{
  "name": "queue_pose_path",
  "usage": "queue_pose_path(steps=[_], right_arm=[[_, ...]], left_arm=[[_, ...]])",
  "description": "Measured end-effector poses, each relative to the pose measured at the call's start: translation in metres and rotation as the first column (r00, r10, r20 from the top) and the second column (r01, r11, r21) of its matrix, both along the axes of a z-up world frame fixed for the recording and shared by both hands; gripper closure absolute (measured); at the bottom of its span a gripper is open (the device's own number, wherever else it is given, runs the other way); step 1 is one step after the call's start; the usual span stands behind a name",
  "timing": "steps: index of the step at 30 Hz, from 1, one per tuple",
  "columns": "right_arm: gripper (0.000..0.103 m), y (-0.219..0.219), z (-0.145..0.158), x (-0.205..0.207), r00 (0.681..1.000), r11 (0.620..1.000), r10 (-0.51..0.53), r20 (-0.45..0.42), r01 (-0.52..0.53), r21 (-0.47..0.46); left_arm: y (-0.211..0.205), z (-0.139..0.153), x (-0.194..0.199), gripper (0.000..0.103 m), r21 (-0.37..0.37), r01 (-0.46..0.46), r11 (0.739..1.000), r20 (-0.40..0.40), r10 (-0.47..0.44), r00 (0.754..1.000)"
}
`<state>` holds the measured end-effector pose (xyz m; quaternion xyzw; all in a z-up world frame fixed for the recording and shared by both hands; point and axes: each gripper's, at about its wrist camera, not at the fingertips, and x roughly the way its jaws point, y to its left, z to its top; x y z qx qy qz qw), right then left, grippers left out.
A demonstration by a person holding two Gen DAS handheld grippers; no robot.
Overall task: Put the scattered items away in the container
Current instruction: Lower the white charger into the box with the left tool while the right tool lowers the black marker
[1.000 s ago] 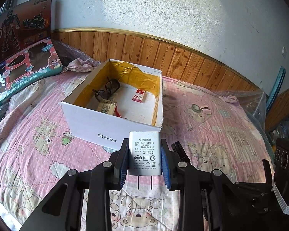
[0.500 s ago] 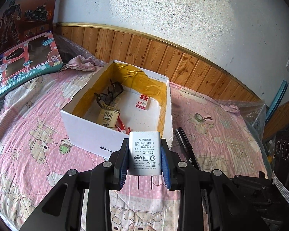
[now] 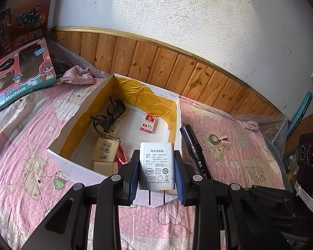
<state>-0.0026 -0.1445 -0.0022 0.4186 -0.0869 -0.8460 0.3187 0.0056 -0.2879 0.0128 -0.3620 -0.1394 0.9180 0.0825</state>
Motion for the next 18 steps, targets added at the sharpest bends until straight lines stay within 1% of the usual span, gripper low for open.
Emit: queue_pose_path(steps=[9, 18], right_arm=[[0.089, -0.005, 0.007, -0.043, 1.0, 1.0, -0.014, 0.005, 0.014, -0.015], [0.089, -0.003, 0.003, -0.083, 0.999, 1.0, -0.027, 0.024, 0.027, -0.015]], left_arm=[[0.007, 0.006, -0.037, 0.072, -0.017, 0.014, 1.0, 0.001, -0.014, 1.0], [0.008, -0.008, -0.063, 0.072, -0.003, 0.003, 1.0, 0.04, -0.003, 0.999]])
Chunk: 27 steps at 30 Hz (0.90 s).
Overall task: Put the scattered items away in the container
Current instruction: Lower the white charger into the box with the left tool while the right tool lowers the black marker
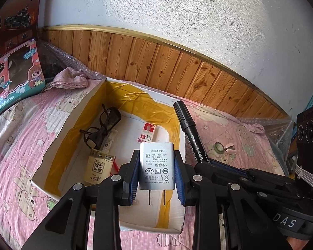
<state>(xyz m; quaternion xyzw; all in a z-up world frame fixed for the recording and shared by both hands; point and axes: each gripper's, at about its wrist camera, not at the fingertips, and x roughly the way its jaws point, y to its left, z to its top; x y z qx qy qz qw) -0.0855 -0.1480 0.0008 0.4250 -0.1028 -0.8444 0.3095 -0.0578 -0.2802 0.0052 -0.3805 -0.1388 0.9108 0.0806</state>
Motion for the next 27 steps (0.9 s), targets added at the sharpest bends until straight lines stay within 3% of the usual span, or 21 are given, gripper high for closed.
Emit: queue_pose_path(steps=[11, 21, 27], right_arm=[[0.089, -0.007, -0.005, -0.049, 1.0, 1.0, 0.008, 0.021, -0.008, -0.001], [0.089, -0.022, -0.026, -0.099, 0.995, 1.0, -0.002, 0.103, 0.004, -0.023], [0.089, -0.031, -0.044, -0.124, 0.988, 1.0, 0.001, 0.154, -0.003, 0.011]], left_arm=[[0.012, -0.03, -0.019, 0.072, 0.017, 0.015, 1.0, 0.071, -0.016, 0.997], [0.021, -0.043, -0.032, 0.072, 0.035, 0.032, 0.999, 0.112, -0.036, 0.993], [0.023, -0.057, -0.037, 0.072, 0.028, 0.038, 0.999, 0.147, -0.041, 0.988]])
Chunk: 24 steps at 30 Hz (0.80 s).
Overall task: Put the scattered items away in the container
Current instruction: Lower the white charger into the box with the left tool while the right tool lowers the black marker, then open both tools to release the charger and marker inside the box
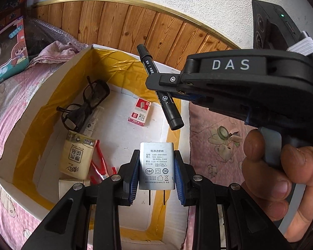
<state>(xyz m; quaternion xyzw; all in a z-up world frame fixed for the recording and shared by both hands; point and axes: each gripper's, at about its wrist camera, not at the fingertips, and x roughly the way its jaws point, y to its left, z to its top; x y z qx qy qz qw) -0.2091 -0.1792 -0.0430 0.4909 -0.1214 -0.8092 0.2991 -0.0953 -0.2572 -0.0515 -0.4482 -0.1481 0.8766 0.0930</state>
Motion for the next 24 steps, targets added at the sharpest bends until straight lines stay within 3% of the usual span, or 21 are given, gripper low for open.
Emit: queue_pose_path(steps=[9, 11, 12, 15, 24], right_arm=[[0.086, -0.013, -0.021, -0.027, 0.999, 0.998, 0.031, 0.035, -0.032, 0.045], [0.082, -0.012, -0.024, -0.032, 0.999, 0.999, 0.034, 0.039, -0.035, 0.03], [0.075, -0.011, -0.026, -0.033, 0.999, 0.999, 0.031, 0.039, -0.032, 0.023], [0.076, -0.007, -0.026, -0.031, 0.999, 0.999, 0.032, 0.023, -0.033, 0.02], [0.074, 0.008, -0.022, -0.011, 0.998, 0.997, 0.064, -0.004, -0.064, -0.054]], left_arm=[[-0.005, -0.015, -0.012, 0.072, -0.007, -0.011, 1.0, 0.032, 0.011, 0.999], [-0.006, -0.017, -0.017, 0.072, -0.008, -0.006, 1.0, 0.043, 0.006, 0.999], [-0.007, -0.018, -0.019, 0.07, -0.004, -0.007, 1.0, 0.046, 0.007, 0.999], [-0.011, -0.019, -0.02, 0.063, 0.002, -0.016, 1.0, 0.038, 0.016, 0.999], [-0.032, -0.02, -0.011, 0.062, 0.024, -0.056, 0.998, 0.026, 0.055, 0.998]])
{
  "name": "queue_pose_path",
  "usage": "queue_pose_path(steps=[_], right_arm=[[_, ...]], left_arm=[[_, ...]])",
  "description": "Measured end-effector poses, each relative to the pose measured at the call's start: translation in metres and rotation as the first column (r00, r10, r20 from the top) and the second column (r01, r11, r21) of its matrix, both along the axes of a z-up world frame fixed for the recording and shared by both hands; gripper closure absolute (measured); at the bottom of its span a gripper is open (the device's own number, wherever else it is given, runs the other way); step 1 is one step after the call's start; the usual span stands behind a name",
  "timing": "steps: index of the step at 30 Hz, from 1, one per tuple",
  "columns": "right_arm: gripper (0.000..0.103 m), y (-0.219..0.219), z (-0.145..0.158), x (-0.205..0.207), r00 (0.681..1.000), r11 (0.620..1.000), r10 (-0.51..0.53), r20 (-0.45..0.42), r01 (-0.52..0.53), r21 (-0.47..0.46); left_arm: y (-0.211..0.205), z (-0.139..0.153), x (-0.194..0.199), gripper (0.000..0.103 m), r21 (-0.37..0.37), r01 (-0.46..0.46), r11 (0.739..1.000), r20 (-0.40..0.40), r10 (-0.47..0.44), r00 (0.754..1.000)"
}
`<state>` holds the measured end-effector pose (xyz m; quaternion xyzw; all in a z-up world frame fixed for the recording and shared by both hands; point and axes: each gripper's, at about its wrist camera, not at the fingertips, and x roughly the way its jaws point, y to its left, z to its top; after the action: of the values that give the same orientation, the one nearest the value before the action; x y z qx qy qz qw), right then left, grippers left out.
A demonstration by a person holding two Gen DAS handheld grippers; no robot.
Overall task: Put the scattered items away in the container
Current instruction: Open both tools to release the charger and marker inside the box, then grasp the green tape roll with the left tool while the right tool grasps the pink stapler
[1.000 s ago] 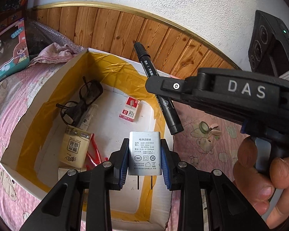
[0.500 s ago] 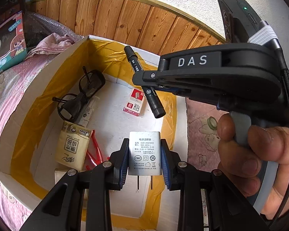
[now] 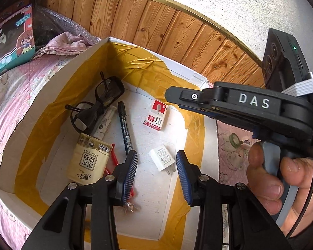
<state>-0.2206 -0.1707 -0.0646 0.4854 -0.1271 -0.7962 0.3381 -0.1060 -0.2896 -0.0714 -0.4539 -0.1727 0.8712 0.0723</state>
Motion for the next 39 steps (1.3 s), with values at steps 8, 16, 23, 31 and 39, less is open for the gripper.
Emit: queue_pose_path(steps=[8, 16, 23, 31, 39], right_arm=[[0.074, 0.01, 0.009, 0.022, 1.0, 0.997, 0.008, -0.017, -0.01, -0.08], [0.075, 0.023, 0.014, 0.05, 1.0, 0.991, 0.016, -0.02, -0.019, -0.134], [0.075, 0.07, 0.024, 0.073, 0.998, 0.978, -0.049, -0.027, 0.042, -0.205], [0.075, 0.157, 0.008, 0.086, 0.981, 0.955, -0.193, 0.02, 0.192, -0.226], [0.074, 0.257, -0.034, 0.087, 0.925, 0.91, -0.374, 0.071, 0.381, -0.166]], left_arm=[[-0.004, -0.004, 0.012, 0.063, -0.006, -0.003, 1.0, 0.007, 0.003, 1.0], [0.014, 0.019, 0.023, 0.063, -0.045, 0.038, 0.998, -0.05, -0.04, 0.998], [0.042, 0.042, 0.036, 0.063, -0.084, 0.088, 0.993, -0.107, -0.096, 0.99], [0.096, 0.045, 0.029, 0.063, -0.063, 0.193, 0.979, -0.096, -0.199, 0.975], [0.172, 0.028, -0.007, 0.061, -0.041, 0.313, 0.949, -0.055, -0.315, 0.947]])
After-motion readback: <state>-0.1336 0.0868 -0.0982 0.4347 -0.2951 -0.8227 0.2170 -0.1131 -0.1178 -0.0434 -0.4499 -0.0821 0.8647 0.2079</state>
